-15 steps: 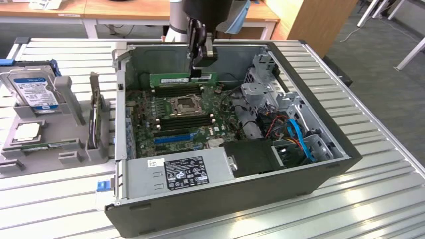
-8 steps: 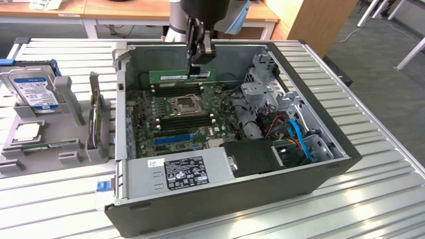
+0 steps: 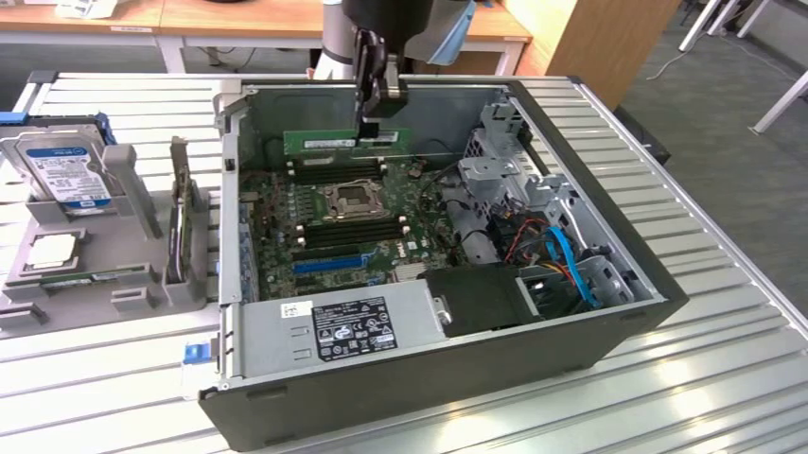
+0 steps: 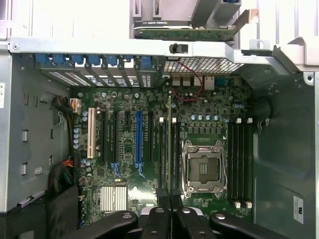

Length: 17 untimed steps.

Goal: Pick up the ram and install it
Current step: 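Pick up the ram and move it above insertion slot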

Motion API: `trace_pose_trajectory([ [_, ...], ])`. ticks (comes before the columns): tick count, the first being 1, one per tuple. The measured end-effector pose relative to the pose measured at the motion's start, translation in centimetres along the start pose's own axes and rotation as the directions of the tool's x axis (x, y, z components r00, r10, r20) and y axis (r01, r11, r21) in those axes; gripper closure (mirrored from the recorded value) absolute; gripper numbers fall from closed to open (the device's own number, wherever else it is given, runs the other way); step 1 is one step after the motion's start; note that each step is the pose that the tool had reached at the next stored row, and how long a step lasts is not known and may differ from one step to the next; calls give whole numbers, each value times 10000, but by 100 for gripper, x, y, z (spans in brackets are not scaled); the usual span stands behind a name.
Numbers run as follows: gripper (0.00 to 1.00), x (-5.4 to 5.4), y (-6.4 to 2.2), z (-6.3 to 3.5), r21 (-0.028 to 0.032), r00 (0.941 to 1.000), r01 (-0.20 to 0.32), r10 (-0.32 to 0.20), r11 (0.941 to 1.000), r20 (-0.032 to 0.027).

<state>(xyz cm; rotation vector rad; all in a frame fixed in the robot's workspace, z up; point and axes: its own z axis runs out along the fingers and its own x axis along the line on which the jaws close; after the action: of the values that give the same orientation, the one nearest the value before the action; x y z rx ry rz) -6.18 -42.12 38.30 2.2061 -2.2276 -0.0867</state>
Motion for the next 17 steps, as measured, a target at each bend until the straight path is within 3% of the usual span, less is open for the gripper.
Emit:
trace_pose_trajectory([
  [5,88,-1,-6,0,0,10000,-2,2,10000,0],
  [14,88,-2,-173,-7,0,10000,-1,1,10000,0],
  [17,88,-2,-186,-8,0,10000,-1,1,10000,0],
])
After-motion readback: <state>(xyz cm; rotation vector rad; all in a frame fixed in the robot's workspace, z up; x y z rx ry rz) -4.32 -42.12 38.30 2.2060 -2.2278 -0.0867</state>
